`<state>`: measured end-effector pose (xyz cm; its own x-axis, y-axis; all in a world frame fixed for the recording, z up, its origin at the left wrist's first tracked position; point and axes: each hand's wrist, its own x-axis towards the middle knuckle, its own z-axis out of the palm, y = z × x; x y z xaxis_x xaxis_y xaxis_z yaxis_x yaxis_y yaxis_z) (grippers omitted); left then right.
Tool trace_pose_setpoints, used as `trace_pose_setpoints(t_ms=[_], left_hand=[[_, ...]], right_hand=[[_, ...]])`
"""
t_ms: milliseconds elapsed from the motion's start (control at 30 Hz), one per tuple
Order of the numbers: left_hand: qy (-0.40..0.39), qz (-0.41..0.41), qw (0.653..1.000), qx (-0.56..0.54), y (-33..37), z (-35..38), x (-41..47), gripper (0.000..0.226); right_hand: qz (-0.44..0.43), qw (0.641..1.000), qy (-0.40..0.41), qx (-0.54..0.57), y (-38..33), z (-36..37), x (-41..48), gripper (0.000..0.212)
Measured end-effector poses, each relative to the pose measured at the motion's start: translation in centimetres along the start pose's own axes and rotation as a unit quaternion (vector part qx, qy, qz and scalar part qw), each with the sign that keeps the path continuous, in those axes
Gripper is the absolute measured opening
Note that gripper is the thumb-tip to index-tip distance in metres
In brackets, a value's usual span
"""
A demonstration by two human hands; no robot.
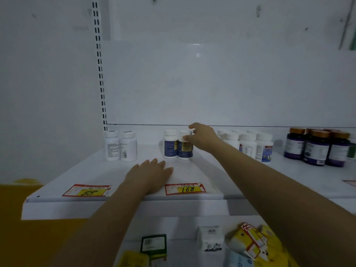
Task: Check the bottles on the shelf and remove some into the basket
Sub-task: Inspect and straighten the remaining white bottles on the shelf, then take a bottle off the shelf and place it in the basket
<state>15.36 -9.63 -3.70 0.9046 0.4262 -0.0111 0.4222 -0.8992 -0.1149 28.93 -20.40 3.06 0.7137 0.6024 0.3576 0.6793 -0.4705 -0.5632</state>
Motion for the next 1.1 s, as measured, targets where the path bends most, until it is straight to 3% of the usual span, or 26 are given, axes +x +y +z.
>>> trace_pose_setpoints(t_ms=[200,433,600,767,867,1100], left_hand=[[-0.002,-0.013,0.999,-0.045,-0.2,-0.1,0.0,0.051],[0.023,-0.039,0.99,-0.13,1.2,-1.5,-1.5,0.051],[0.023,-0.125,0.984,-0.123,3.4,-3.4,-2.0,0.05],[0.118,-0.143,0.966,-0.178,8.4,-5.5,-2.7,0.043],[0.148,-0.119,0.957,-0.22,12.2,-6.0,-3.0,0.039],[0.071,-0.106,0.977,-0.172,18.6,-6.2,-1.4,0.052]], right_hand=[[-0.046,0.992,0.001,-0.118,1.0,-4.9,-1.2,0.038],[-0.077,0.983,0.019,-0.165,4.8,-10.3,-1.4,0.035],[-0.105,0.975,-0.033,-0.191,7.5,-11.5,-0.9,0.038],[-0.117,0.966,-0.073,-0.22,9.1,-10.7,-0.6,0.037],[-0.134,0.96,-0.05,-0.239,9.5,-10.2,-0.2,0.033],[-0.158,0.966,-0.003,-0.206,10.3,-9.4,-1.0,0.011]])
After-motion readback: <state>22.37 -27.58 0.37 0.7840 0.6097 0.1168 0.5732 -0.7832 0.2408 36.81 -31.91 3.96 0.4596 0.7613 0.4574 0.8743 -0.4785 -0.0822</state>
